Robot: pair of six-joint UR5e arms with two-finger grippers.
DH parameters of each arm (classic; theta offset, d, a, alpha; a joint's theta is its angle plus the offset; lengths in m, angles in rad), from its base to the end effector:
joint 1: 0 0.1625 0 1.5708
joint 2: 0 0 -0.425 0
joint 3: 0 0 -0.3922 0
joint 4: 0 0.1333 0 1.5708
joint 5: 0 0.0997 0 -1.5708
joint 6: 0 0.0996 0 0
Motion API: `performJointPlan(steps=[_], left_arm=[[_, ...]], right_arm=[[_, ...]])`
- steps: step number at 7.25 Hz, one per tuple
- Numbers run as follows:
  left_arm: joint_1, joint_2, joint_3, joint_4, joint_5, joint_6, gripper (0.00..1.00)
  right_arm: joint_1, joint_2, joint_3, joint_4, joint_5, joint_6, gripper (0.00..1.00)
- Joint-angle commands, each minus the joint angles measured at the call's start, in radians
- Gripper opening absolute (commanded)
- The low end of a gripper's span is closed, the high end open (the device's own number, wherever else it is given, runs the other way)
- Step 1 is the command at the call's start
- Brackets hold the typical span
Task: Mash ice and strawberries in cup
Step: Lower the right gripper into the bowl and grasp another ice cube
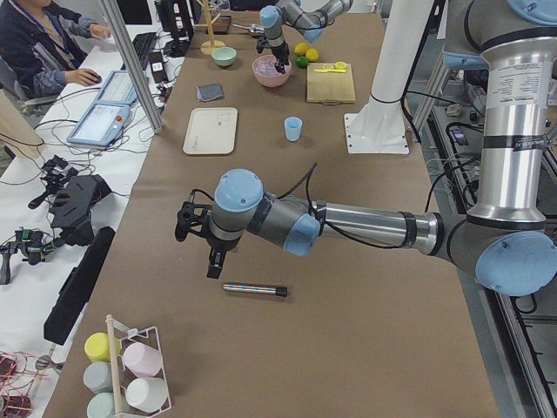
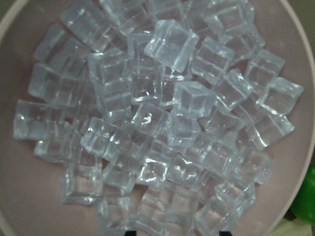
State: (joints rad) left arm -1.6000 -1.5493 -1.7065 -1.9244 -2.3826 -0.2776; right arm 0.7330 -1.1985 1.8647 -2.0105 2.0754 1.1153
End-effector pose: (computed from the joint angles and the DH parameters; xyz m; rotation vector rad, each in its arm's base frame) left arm -0.0756 -0.4984 0.5589 0.3391 0.8442 -0.0955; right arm -0.3738 -0.4511 0.3786 -0.2927 -0.4658 0.2133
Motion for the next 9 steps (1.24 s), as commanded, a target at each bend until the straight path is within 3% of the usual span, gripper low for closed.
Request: performJointPlan(steps=[1, 3, 5, 6, 9], left_arm=[[0.0, -0.002, -0.004, -0.002, -0.001, 0.0, 0.98], [0.0, 0.0, -0.004, -0.002, -0.001, 0.0, 0.98], [0.0, -0.002, -0.004, -0.002, -0.001, 0.0, 0.98], [0.0, -0.002, -0.005, -0.002, 0.0, 0.0, 0.98], [0.0, 0.0, -0.005, -0.002, -0.001, 0.0, 0.98]], right_arm=[[-0.003, 0.0, -0.008, 0.001, -0.001, -0.003, 0.62], [-0.006, 0.002, -0.015, 0.003, -0.002, 0.005, 0.52], [-0.012, -0.003, -0.018, 0.003, -0.005, 0.006, 0.48], [-0.012, -0.003, -0.024, 0.003, -0.005, 0.003, 0.41], [0.002, -0.006, -0.024, 0.004, -0.005, -0.011, 0.33]])
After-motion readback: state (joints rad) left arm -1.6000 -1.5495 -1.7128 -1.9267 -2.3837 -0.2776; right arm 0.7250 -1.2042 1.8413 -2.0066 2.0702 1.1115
